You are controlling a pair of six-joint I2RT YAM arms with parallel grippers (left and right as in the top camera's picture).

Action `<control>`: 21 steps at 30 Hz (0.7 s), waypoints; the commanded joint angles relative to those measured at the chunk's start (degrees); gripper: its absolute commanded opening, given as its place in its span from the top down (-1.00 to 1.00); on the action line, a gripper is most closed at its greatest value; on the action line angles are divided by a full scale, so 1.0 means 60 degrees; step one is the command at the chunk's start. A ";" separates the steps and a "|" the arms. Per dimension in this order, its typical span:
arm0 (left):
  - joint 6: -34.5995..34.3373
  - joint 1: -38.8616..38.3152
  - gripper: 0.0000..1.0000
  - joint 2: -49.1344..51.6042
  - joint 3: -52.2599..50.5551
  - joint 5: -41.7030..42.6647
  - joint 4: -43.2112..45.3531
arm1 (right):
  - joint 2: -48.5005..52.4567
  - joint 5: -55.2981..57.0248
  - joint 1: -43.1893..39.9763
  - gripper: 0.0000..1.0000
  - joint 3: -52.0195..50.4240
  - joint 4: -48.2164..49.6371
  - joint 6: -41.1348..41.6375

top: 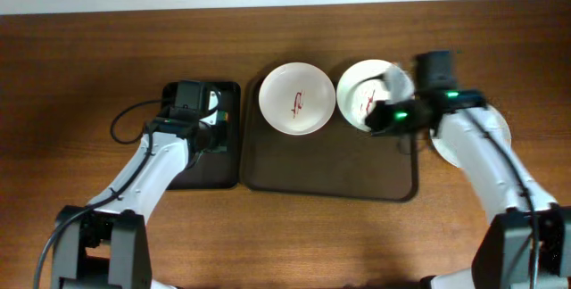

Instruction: Clean dirty plates on tray and stack at the side

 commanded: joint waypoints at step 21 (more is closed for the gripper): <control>-0.0623 0.1650 -0.33 -0.0149 0.0025 -0.0197 -0.0867 | 0.3162 0.1840 0.5960 0.91 -0.0022 0.4131 0.2929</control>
